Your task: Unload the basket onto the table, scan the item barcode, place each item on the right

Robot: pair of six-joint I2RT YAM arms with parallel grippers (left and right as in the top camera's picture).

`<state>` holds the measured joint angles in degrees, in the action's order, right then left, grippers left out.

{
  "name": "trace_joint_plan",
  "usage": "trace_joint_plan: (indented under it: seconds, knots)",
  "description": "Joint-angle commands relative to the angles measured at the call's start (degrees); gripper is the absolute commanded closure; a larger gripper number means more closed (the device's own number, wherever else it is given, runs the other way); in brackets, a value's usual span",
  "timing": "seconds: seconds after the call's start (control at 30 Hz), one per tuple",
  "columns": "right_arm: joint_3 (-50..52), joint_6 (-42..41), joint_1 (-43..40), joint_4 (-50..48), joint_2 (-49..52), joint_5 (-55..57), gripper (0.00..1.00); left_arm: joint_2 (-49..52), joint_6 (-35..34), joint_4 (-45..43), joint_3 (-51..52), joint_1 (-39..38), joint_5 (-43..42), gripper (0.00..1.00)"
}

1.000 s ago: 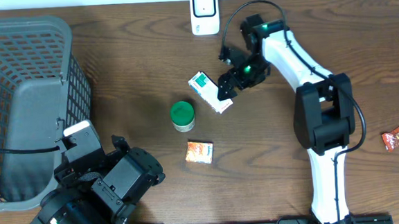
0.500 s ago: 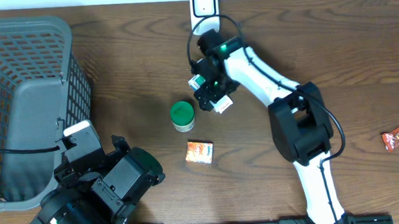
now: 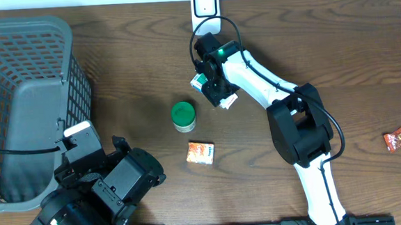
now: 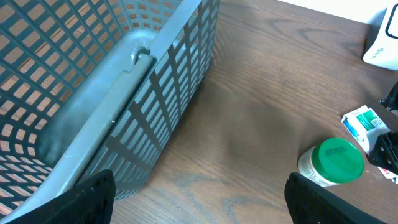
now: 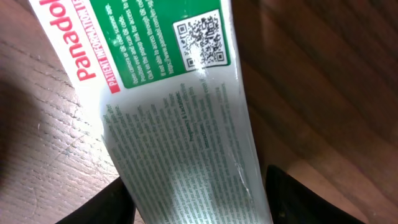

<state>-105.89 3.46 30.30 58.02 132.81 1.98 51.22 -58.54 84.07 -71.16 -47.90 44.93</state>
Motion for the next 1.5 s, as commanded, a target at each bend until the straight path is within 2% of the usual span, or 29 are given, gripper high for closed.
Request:
trace_joint_plan:
  seconds: [0.0, 0.2, 0.43, 0.87, 1.3, 1.4, 1.47]
  knots:
    - [0.59, -1.33, 0.22, 1.29, -0.57, -1.33, 0.39, 0.00, -0.70, 0.33, 0.13, -0.02, 0.55, 0.15]
    - [0.15, -1.29, -0.59, 5.60, -1.01, -9.86, 0.40, 0.00, -0.70, 0.33, 0.13, -0.02, 0.55, 0.15]
    - [-0.50, -1.29, -3.89, 9.38, -1.27, -26.32, 0.56, 0.00, -0.70, 0.33, 0.13, -0.02, 0.55, 0.15]
    - [-0.52, -1.25, -7.52, 9.64, -1.33, -40.81, 0.58, 0.00, -0.68, 0.33, 0.13, -0.02, 0.55, 0.15]
    - [-0.50, -1.33, -12.79, 20.61, -1.33, -63.84, 0.56, 0.00, -0.70, 0.33, 0.13, -0.02, 0.55, 0.15]
    - [-0.50, -5.46, -14.45, 21.55, -1.33, -67.23, 0.58, 0.00, -0.70, 0.33, 0.13, -0.02, 0.55, 0.15]
    - [-0.50, -12.55, -15.87, 21.51, -1.33, -67.25, 0.58, 0.00, -0.70, 0.33, 0.11, -0.02, 0.55, 0.15]
